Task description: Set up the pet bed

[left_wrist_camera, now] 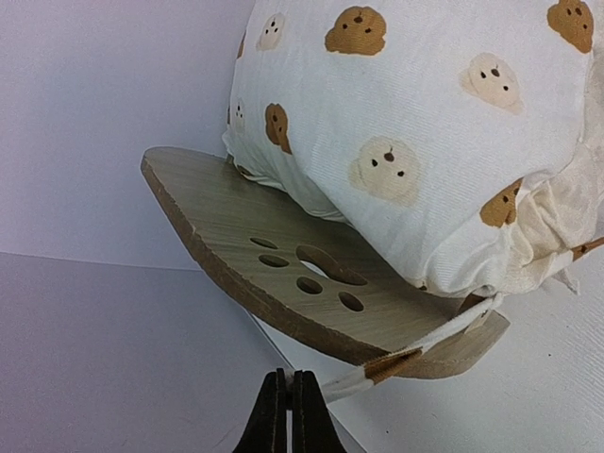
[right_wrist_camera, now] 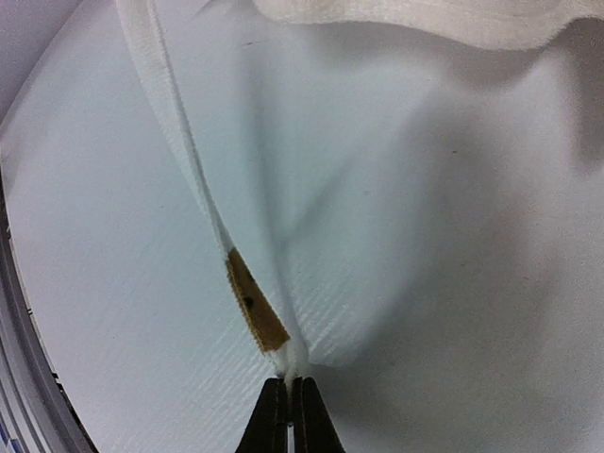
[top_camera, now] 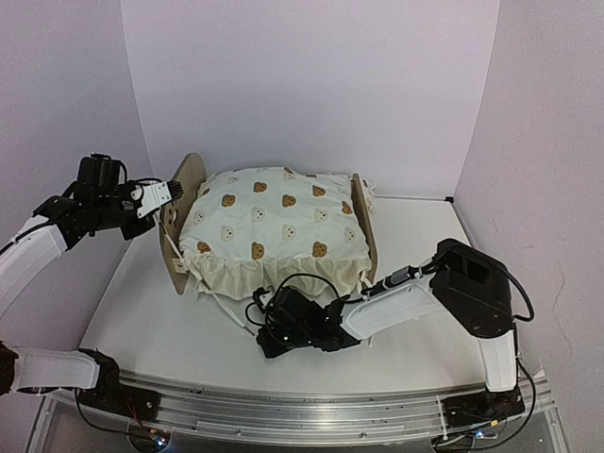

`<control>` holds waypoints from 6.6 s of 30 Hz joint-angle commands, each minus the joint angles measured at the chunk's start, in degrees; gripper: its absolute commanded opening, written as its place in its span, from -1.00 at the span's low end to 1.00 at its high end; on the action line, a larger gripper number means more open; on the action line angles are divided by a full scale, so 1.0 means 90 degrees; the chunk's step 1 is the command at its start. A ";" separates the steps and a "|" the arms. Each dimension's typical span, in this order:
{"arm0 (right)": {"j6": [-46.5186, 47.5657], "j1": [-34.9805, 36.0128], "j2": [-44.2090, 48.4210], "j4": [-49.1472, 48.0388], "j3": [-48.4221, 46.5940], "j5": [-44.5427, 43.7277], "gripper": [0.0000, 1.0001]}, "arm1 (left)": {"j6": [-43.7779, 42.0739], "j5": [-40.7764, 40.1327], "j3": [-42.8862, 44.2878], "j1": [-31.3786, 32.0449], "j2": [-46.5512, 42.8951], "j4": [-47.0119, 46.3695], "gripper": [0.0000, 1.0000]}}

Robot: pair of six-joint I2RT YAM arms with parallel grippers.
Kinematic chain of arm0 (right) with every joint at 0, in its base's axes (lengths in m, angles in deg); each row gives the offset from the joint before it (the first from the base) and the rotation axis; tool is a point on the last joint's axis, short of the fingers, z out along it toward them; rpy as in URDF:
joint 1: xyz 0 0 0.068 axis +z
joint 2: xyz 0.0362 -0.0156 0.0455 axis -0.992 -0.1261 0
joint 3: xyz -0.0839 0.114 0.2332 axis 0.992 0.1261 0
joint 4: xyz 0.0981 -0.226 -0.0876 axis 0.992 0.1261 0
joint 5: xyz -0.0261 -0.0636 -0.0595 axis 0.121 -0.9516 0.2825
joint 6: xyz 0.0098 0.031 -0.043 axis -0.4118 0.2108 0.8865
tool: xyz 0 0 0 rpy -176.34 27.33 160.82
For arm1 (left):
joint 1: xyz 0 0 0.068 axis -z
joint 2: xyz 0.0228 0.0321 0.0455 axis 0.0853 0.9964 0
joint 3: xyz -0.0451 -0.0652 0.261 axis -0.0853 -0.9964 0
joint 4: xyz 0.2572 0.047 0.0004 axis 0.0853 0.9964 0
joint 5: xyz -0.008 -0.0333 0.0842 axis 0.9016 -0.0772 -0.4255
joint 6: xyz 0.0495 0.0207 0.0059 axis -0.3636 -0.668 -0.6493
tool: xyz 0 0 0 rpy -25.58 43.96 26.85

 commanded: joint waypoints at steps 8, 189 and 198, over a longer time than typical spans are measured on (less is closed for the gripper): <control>0.0314 -0.0102 -0.0285 0.1623 -0.0242 0.0123 -1.00 | 0.0917 0.1313 0.0948 -0.0151 -0.0292 0.0162 -1.00; 0.4132 -0.5512 0.1788 0.4504 -0.3495 0.3057 0.29 | 0.0908 0.3060 0.0232 -0.2105 -0.0556 0.4561 0.40; 0.4046 -0.5515 0.0934 0.4510 -0.3902 0.3053 -0.03 | 0.0472 0.3393 -0.1372 -0.2106 -0.1349 0.4285 0.40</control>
